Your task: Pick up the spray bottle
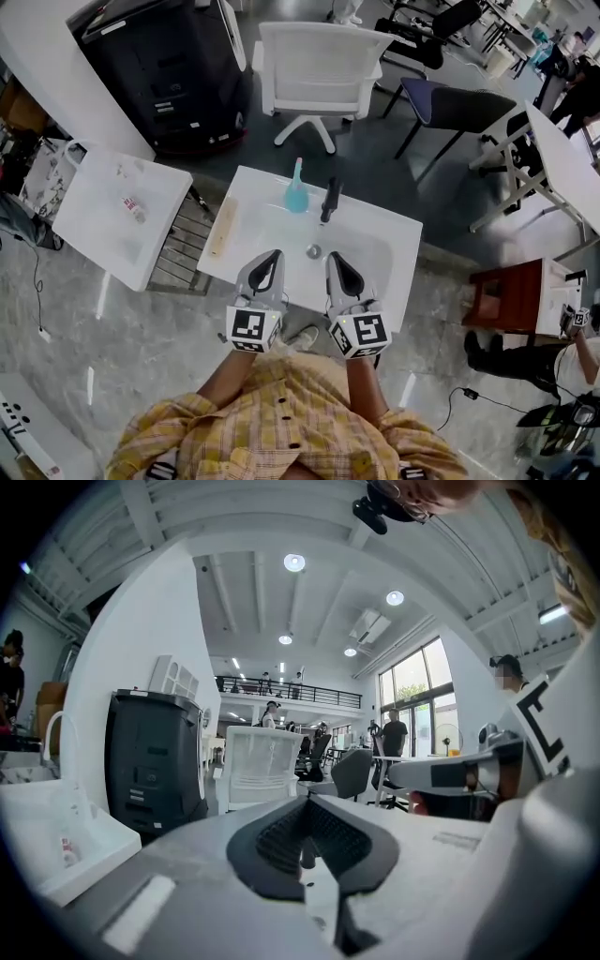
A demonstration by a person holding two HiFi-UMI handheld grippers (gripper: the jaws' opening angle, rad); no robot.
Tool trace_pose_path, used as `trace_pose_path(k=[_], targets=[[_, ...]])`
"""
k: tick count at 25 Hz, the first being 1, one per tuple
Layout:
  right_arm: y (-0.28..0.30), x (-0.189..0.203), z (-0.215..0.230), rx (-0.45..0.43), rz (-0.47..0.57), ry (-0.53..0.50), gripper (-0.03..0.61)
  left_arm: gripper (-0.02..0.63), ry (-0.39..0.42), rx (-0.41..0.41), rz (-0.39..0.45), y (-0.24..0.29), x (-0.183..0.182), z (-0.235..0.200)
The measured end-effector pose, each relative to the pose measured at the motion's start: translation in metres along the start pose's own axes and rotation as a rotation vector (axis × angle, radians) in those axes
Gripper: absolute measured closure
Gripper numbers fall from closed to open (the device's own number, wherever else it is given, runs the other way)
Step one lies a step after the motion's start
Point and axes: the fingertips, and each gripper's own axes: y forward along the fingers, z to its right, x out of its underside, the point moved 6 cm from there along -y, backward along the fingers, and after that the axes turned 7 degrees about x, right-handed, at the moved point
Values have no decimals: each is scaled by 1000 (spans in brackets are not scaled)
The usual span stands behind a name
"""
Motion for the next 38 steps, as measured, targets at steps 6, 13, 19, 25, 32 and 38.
trace_pose_path(k=[6,13,19,25,32,38], targets=[[29,1,0,31,-21,-1,577,615,-19,13,-41,26,3,-27],[57,7,8,76,-43,16,577,615,-63,10,-88,59,8,-56],[70,18,17,108,-65,27,577,615,-65,6,-129,88,21,-68],[85,27,25,129,-88,43,577,614,-57,7,-168,119,35,-80],[95,37,32,147,-120,47,577,568,-52,16,-218,144,49,-88],[102,46,34,163,-141,33,577,520,-57,12,-243,160,62,-93]])
